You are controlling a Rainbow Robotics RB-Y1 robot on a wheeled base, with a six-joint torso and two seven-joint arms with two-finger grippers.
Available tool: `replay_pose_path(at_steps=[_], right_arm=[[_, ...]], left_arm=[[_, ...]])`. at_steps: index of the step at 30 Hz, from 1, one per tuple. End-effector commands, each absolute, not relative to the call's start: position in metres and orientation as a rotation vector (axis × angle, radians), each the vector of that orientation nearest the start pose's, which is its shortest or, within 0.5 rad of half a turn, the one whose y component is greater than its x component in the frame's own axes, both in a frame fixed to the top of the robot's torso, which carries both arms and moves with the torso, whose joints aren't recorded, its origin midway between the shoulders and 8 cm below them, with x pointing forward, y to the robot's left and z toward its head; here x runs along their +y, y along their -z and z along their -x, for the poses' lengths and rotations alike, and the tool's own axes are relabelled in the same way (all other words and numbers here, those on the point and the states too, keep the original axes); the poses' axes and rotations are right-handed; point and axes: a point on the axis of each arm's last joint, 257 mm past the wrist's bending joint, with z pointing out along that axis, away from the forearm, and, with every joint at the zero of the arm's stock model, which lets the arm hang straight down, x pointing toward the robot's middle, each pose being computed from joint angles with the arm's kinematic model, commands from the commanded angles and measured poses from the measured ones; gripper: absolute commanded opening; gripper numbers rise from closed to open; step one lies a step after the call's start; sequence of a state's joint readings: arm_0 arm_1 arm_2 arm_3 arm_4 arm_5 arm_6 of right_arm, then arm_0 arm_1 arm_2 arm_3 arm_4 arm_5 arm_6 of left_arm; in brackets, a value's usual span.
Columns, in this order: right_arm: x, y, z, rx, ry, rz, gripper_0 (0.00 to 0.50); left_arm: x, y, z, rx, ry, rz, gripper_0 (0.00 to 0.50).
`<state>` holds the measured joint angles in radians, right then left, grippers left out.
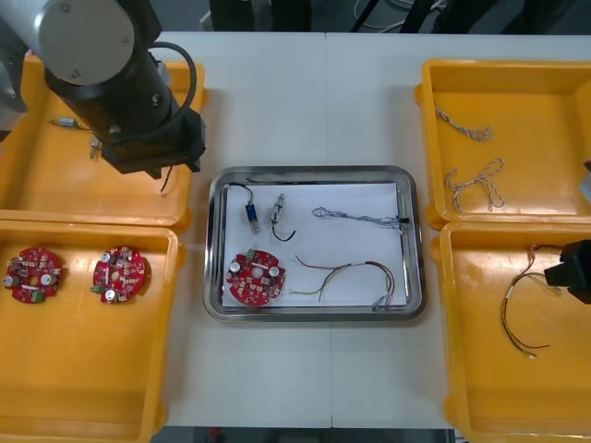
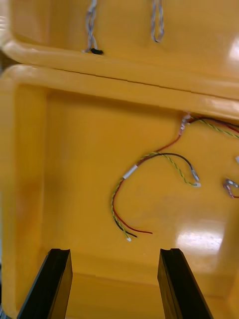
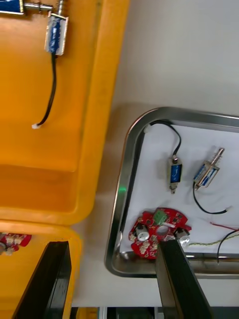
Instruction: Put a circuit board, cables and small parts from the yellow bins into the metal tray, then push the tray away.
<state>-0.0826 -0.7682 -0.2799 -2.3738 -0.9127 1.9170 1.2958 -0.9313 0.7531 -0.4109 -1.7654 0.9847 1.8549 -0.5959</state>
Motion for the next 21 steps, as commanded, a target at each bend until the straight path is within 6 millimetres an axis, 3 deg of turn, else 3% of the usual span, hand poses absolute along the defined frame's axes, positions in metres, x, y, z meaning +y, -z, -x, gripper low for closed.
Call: replay_pose_path(at_steps=[1, 13, 21], right_arm=[[-0.295, 0.147, -0.356, 2.612, 0.025, 0.4, 0.5], [-0.213, 0.142, -0.365, 2.53, 0.054, 0.829, 0.5], [-0.171, 0.16, -0.351, 2.488, 0.102, 1.12, 0.5]], left_arm=[[0.213, 0.077, -0.469, 2.725, 0.086, 0.109, 0.5], [0.243, 0.083, -0.445, 2.69, 0.137, 0.045, 0.5], [0.265, 0.089, -0.432, 2.683, 0.138, 0.002, 0.5]])
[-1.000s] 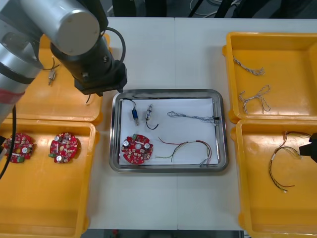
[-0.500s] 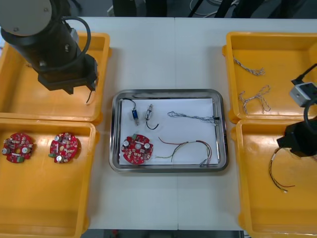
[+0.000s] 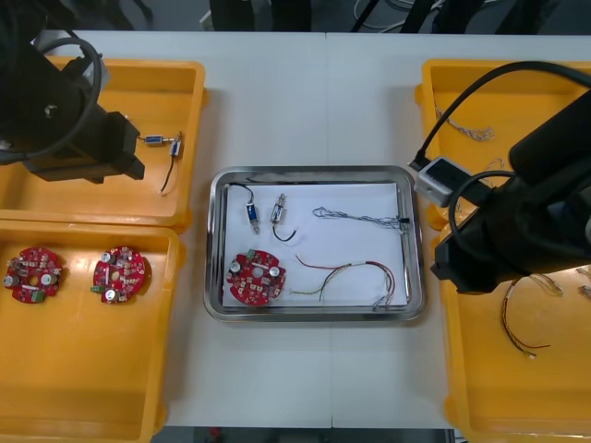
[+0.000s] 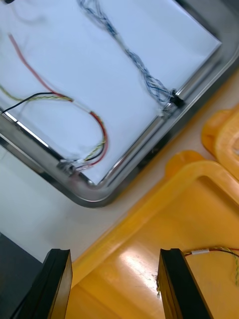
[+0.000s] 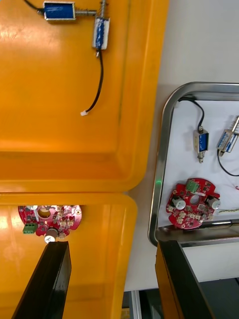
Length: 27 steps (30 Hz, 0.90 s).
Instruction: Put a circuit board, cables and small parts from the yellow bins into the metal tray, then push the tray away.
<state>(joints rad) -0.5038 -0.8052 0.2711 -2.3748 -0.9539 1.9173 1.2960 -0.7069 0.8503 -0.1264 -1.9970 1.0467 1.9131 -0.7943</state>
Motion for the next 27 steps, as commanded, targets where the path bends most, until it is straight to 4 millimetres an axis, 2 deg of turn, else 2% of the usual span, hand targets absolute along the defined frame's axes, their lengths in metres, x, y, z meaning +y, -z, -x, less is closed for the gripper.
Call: replay_pose_path(at_steps=[1, 6, 8, 14, 23, 27], right_arm=[[-0.163, 0.162, -0.349, 2.472, 0.104, 1.161, 0.5], [-0.134, 0.169, -0.343, 2.395, 0.128, 1.319, 0.5], [-0.122, 0.173, -0.342, 2.32, 0.165, 1.437, 0.5], [-0.098, 0.188, -0.339, 2.208, 0.209, 1.649, 0.5], [-0.059, 0.206, -0.34, 2.086, 0.222, 1.848, 0.5], [-0.045, 0.216, -0.342, 2.023, 0.243, 1.916, 0.5]], left_arm=[[0.27, 0.089, -0.431, 2.684, 0.139, -0.003, 0.5], [0.284, 0.094, -0.421, 2.689, 0.146, 0.005, 0.5], [0.29, 0.095, -0.416, 2.684, 0.133, -0.001, 0.5], [0.303, 0.101, -0.401, 2.686, 0.101, -0.024, 0.5], [0.335, 0.107, -0.385, 2.699, 0.01, -0.074, 0.5], [0.34, 0.109, -0.383, 2.706, -0.003, -0.068, 0.5]])
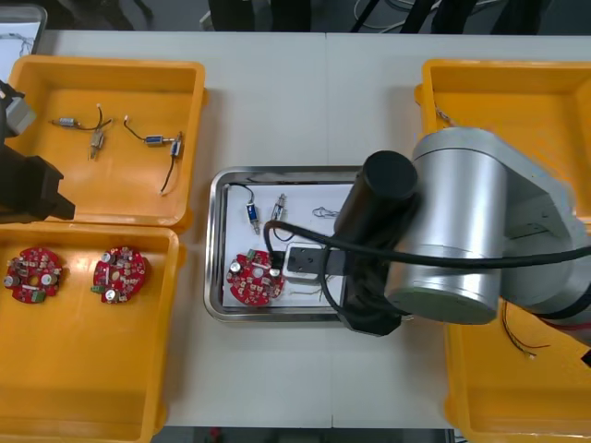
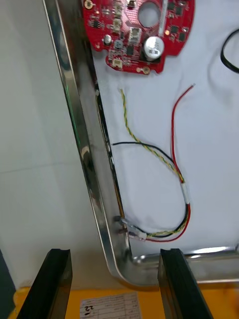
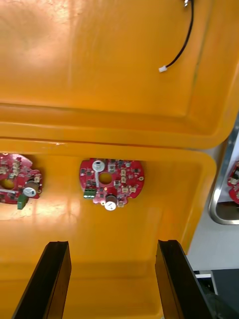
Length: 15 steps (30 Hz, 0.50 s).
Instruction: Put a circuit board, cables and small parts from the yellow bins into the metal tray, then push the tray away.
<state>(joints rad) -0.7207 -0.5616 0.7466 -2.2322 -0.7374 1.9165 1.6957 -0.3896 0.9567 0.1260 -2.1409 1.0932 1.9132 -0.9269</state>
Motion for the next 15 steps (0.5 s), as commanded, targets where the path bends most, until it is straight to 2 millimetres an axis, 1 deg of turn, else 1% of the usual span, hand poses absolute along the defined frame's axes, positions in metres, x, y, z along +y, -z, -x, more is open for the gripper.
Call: replay_pose_path(at_steps=[1, 6, 15], right_arm=[[-0.043, 0.219, -0.343, 2.006, 0.256, 1.93, 0.5], [-0.033, 0.239, -0.344, 1.94, 0.259, 1.992, 0.5], [-0.023, 0.261, -0.348, 1.893, 0.262, 2.017, 0.5]], left_arm=[[0.343, 0.11, -0.383, 2.706, -0.009, -0.06, 0.5], [0.354, 0.113, -0.385, 2.707, -0.045, -0.04, 0.5], [0.368, 0.116, -0.391, 2.705, -0.036, -0.047, 0.5]])
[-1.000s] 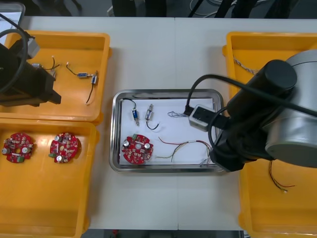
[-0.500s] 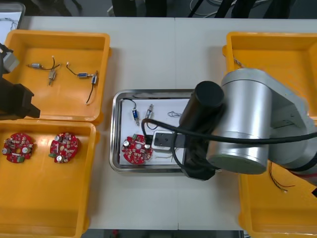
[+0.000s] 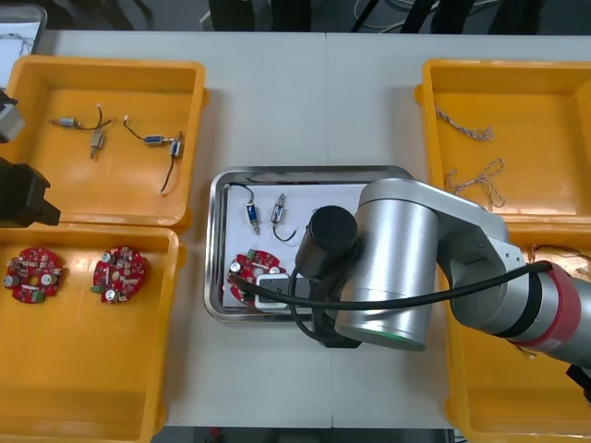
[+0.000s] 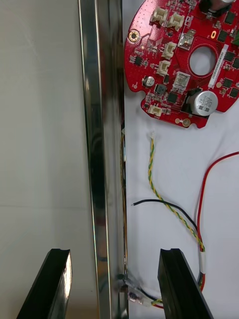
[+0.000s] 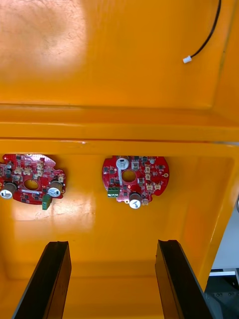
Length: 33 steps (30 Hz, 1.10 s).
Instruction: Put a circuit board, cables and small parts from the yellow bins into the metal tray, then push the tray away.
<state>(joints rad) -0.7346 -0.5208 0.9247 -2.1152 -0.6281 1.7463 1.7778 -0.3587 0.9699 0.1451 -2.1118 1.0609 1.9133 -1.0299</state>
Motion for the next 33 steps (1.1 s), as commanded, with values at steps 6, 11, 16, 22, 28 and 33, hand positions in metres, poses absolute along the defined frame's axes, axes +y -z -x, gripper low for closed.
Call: replay_pose_path(at_steps=[6, 11, 16, 22, 28, 33], right_arm=[[-0.019, 0.275, -0.346, 1.86, 0.284, 2.044, 0.5], [-0.018, 0.286, -0.347, 1.859, 0.281, 2.058, 0.5], [-0.017, 0.295, -0.345, 1.849, 0.285, 2.075, 0.5], [-0.019, 0.301, -0.343, 1.841, 0.313, 2.084, 0.5], [-0.014, 0.307, -0.352, 1.853, 0.322, 2.061, 0.5], [-0.009, 0.309, -0.357, 1.851, 0.311, 2.041, 0.5]], left_arm=[[0.37, 0.117, -0.396, 2.683, -0.047, -0.064, 0.5], [0.376, 0.122, -0.397, 2.675, -0.068, -0.084, 0.5], [0.375, 0.124, -0.397, 2.676, -0.062, -0.088, 0.5], [0.375, 0.125, -0.396, 2.68, -0.061, -0.087, 0.5], [0.375, 0.125, -0.396, 2.68, -0.061, -0.087, 0.5], [0.376, 0.126, -0.396, 2.682, -0.061, -0.079, 0.5]])
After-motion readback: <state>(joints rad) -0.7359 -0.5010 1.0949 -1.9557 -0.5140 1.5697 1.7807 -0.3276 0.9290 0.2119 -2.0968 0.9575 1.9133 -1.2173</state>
